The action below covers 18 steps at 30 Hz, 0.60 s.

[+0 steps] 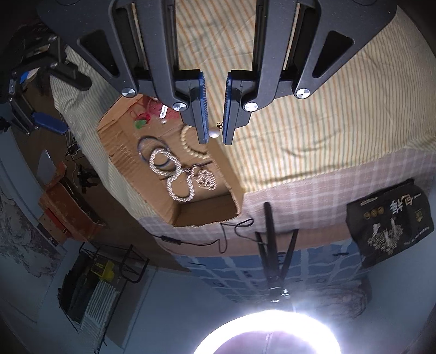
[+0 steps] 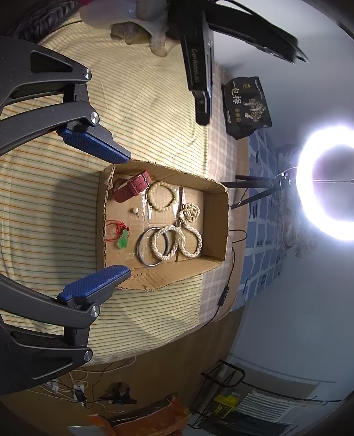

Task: Organize jewelry
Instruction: 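Lift the pearl earring with the left gripper and carry it over the box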

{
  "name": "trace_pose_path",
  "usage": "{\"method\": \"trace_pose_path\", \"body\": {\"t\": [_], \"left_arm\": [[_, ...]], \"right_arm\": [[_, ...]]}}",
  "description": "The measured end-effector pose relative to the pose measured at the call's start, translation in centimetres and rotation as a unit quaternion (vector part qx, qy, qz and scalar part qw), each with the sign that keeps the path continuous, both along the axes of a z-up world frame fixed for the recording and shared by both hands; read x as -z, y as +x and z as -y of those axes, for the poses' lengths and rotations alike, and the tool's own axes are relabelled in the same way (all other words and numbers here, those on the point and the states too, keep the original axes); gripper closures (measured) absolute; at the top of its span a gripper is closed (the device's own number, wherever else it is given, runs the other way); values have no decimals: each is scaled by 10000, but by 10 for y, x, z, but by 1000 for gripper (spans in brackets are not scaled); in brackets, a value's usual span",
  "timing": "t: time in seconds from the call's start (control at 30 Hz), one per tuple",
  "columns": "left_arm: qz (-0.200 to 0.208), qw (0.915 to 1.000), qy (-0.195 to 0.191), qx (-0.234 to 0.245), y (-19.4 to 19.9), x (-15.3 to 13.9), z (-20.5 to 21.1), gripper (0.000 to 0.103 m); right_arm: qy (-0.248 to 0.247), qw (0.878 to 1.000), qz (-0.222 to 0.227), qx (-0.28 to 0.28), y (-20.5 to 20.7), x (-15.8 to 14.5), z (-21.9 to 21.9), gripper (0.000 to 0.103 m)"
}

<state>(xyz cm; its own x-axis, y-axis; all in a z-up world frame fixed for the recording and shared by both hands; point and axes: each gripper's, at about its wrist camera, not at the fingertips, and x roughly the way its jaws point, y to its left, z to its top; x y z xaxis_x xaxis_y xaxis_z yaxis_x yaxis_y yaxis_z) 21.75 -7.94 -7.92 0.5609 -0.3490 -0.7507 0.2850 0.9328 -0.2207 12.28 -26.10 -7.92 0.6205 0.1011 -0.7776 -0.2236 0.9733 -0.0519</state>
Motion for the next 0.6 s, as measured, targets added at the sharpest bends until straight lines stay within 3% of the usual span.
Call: {"method": "trace_pose_path", "body": {"t": [0.6], "left_arm": [[288, 9994, 31, 168, 10, -6, 49, 94]], "right_arm": [[-7, 9999, -40, 136, 1, 2, 15, 26]]}}
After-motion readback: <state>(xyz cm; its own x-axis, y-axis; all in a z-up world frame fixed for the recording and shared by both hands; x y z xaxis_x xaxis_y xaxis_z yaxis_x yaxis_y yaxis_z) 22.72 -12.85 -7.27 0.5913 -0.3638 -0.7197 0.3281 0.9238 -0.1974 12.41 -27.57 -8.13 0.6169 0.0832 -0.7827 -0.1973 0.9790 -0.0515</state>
